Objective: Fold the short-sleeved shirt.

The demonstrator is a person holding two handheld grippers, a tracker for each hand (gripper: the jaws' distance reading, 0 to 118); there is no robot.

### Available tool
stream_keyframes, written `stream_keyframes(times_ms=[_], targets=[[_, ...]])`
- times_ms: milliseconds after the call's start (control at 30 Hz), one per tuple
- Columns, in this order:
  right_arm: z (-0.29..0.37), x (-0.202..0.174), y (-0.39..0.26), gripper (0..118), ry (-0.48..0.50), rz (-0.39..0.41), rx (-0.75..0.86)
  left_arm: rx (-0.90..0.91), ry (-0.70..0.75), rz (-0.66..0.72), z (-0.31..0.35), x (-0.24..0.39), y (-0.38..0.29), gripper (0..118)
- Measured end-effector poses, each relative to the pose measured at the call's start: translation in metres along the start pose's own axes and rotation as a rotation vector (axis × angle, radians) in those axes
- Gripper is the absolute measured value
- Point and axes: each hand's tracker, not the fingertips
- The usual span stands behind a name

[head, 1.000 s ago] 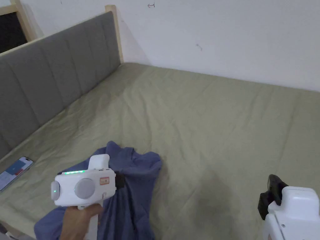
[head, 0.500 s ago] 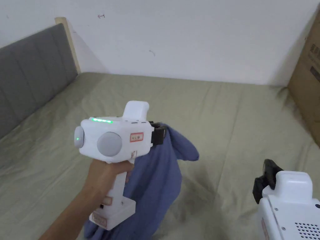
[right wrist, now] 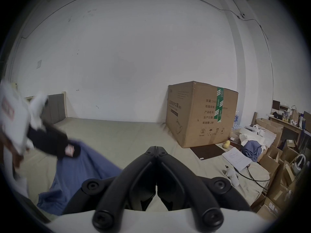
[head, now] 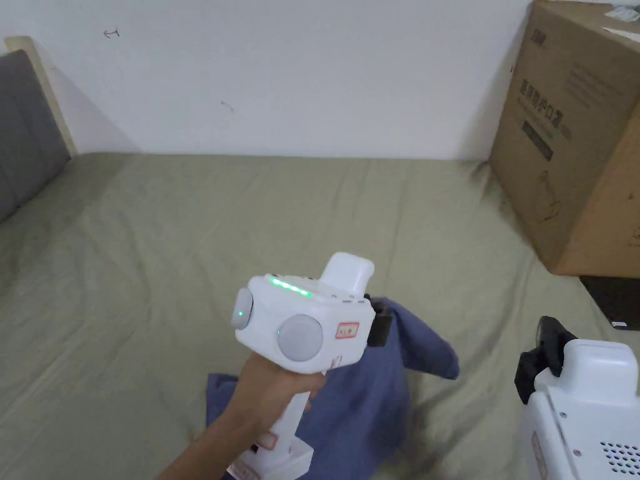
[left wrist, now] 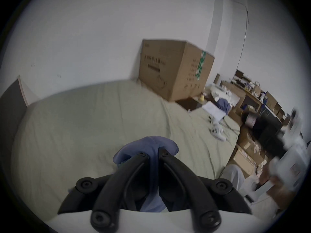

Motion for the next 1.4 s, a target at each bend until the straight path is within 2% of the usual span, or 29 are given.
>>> stream_keyframes(times_ms=[100, 233, 367, 467, 500, 533, 567, 600, 633, 667, 800, 967, 1167, 1233, 1267, 1333, 1367, 1400], targets=[[-0.001, 0.003, -0.004, 0, -0.006, -0.004, -0.015, -0.107, -0.02, 0.062, -0.034, -0.007, -0.04, 8], [-0.001, 0.0, -0.009, 0, 0.0, 0.001, -0.032, -0.232, 0.031, 0.121, -0.071, -0.014, -0.086, 8], [-0.001, -0.005, -0.012, 0, 0.014, 0.003, -0.045, -0.345, 0.114, 0.096, -0.096, -0.019, -0.118, 8], [-0.001, -0.008, -0.013, 0, 0.024, 0.007, -0.05, -0.363, 0.14, 0.08, -0.1, -0.019, -0.13, 9], [0.0, -0.009, -0.013, 0, 0.027, 0.009, -0.051, -0.349, 0.134, 0.082, -0.096, -0.019, -0.128, 14], [0.0, -0.01, -0.012, 0, 0.03, 0.011, -0.05, -0.315, 0.123, 0.097, -0.089, -0.019, -0.124, 26], [0.0, -0.01, -0.011, 0, 0.032, 0.014, -0.047, -0.288, 0.118, 0.114, -0.082, -0.019, -0.121, 48], [0.0, -0.011, -0.011, 0, 0.033, 0.015, -0.044, -0.257, 0.112, 0.126, -0.074, -0.018, -0.116, 80], [0.0, -0.011, -0.009, 0, 0.035, 0.015, -0.041, -0.22, 0.12, 0.139, -0.065, -0.018, -0.111, 99], [0.0, -0.012, -0.007, 0, 0.036, 0.015, -0.037, -0.173, 0.118, 0.147, -0.053, -0.018, -0.105, 106], [0.001, -0.016, 0.002, 0, 0.039, 0.004, -0.015, 0.005, 0.147, 0.176, -0.005, -0.025, -0.078, 107], [0.003, -0.022, 0.016, 0, 0.053, -0.017, 0.021, 0.231, 0.287, 0.153, 0.062, -0.037, -0.059, 107], [0.003, -0.031, 0.031, 0, 0.073, -0.028, 0.062, 0.413, 0.497, 0.066, 0.116, -0.054, -0.062, 105], [0.003, -0.034, 0.034, 0, 0.079, -0.028, 0.07, 0.482, 0.548, 0.07, 0.128, -0.06, -0.068, 94], [0.004, -0.035, 0.035, 0, 0.082, -0.028, 0.074, 0.512, 0.566, 0.084, 0.135, -0.063, -0.07, 83], [0.004, -0.038, 0.035, 0, 0.088, -0.025, 0.078, 0.543, 0.565, 0.111, 0.144, -0.07, -0.075, 50], [0.004, -0.04, 0.036, 0, 0.091, -0.023, 0.08, 0.555, 0.556, 0.126, 0.147, -0.073, -0.077, 33], [0.004, -0.041, 0.036, 0, 0.094, -0.021, 0.079, 0.568, 0.556, 0.136, 0.15, -0.076, -0.079, 7]])
